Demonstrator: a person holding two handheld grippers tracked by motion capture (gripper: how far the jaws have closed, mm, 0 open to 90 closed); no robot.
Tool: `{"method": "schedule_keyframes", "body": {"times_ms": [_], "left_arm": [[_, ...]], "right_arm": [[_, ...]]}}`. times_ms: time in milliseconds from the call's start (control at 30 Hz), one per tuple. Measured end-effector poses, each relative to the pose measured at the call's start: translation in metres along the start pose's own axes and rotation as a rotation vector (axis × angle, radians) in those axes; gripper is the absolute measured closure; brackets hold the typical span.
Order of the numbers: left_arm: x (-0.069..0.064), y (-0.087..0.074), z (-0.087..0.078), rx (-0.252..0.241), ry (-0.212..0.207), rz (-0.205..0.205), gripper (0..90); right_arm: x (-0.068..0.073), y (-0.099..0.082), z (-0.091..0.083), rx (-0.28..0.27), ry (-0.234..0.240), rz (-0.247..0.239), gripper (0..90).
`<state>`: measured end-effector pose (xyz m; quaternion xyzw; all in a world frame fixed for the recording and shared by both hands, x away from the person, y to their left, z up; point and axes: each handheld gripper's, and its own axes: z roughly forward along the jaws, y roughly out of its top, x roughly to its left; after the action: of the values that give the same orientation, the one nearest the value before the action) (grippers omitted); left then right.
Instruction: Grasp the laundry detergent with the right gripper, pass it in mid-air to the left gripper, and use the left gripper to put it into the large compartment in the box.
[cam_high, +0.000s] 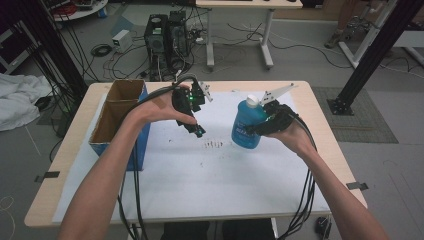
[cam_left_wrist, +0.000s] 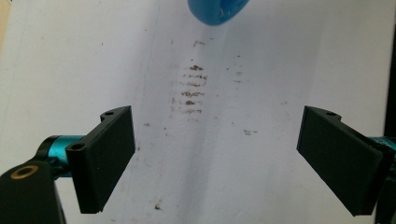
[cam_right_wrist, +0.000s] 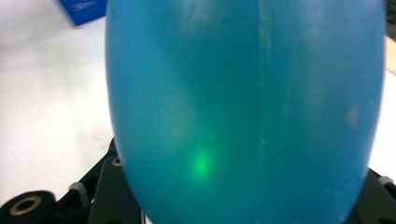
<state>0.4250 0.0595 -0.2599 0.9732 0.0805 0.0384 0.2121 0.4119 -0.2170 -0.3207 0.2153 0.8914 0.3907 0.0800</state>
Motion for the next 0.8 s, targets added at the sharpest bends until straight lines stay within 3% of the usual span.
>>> {"method": "schedule_keyframes", "body": {"times_ms": [33, 100, 133, 200, 233, 367, 567, 800], "left_arm": [[0.000, 0.000, 0.000, 0.000, 0.000, 0.000, 11.5], [-0.006, 0.011, -0.015, -0.018, -0.005, 0.040, 11.5], [-0.006, 0.011, -0.015, -0.018, -0.005, 0.040, 11.5], [-0.012, 0.021, -0.025, -0.025, -0.008, 0.058, 11.5], [-0.012, 0.021, -0.025, -0.025, -0.008, 0.058, 11.5], [-0.023, 0.037, -0.028, -0.013, -0.030, 0.113, 11.5], [-0.031, 0.047, -0.016, 0.015, -0.056, 0.147, 11.5], [-0.037, 0.057, -0.005, 0.024, -0.070, 0.180, 11.5]], "right_arm": [[0.003, 0.002, 0.000, 0.005, 0.026, -0.021, 47.1], [0.010, 0.006, 0.001, 0.019, 0.064, -0.061, 47.1], [0.010, 0.006, 0.001, 0.019, 0.064, -0.061, 47.1], [0.021, 0.011, 0.006, 0.048, 0.110, -0.128, 47.1], [0.021, 0.011, 0.006, 0.048, 0.110, -0.128, 47.1], [0.038, 0.017, 0.016, 0.084, 0.145, -0.223, 47.0], [0.047, 0.022, 0.019, 0.066, 0.195, -0.253, 47.0], [0.053, 0.028, 0.023, 0.053, 0.213, -0.277, 47.0]]}}
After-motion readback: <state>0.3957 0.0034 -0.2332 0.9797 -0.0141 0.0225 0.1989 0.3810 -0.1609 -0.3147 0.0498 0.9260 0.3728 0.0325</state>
